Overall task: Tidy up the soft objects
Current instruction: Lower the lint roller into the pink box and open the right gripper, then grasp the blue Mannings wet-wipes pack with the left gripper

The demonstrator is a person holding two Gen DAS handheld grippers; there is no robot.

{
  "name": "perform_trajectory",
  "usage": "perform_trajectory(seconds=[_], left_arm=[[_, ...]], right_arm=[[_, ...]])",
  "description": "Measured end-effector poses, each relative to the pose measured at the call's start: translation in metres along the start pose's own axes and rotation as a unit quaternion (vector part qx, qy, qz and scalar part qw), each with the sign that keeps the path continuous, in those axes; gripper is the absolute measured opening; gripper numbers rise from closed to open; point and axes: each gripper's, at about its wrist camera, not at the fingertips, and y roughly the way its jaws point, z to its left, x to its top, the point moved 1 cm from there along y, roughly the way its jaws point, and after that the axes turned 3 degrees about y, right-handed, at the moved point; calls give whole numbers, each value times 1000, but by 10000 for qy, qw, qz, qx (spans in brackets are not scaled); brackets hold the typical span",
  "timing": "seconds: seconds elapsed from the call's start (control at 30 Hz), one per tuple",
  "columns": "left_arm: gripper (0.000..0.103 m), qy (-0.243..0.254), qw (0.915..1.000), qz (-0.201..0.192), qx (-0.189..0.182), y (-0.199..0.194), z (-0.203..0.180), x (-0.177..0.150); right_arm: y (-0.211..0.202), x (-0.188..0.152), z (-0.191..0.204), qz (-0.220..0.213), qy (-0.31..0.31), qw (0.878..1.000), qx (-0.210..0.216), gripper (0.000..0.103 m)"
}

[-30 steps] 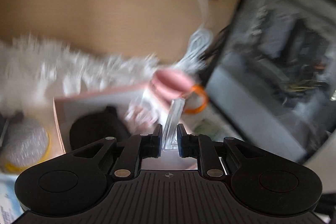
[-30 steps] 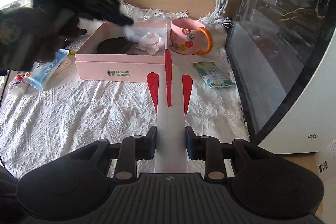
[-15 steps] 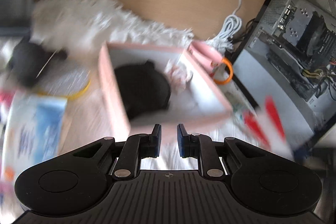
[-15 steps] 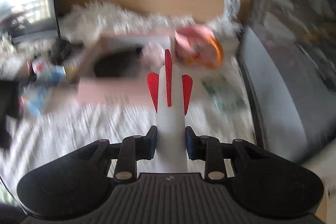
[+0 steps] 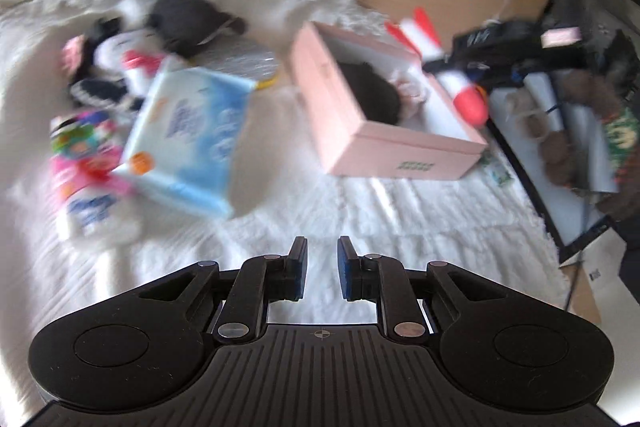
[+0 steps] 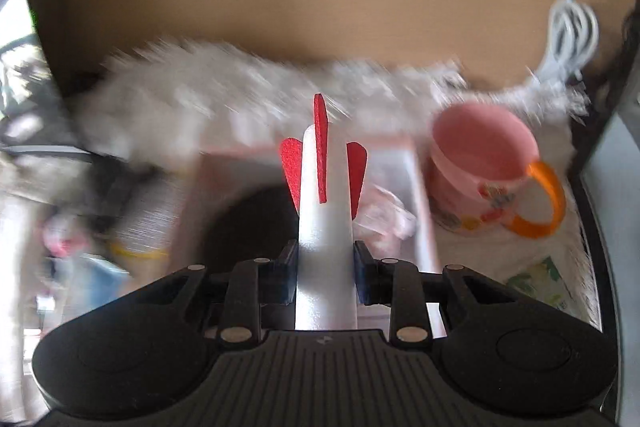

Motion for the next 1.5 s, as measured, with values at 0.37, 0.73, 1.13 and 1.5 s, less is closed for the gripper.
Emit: perform_trajectory(seconds=[0.37,0.73,1.13,1.5], left_arm=[[18,-269,9985,139,450,-2,31,-12],[18,33,9970,135,759,11,30,-1],[18,250,9897,-188,1399,12,44,22],[18,697,9796,-599,1786,18,55,57]], right_arm=[[32,-31,5,321,-141,9967,-731,27],[-56,-59,13,-943,-1036,9893,-401,71],[-63,-151,35,-460,-1033,9933,216,75],[-48,-190,34,-132,-719,9971,192,78]])
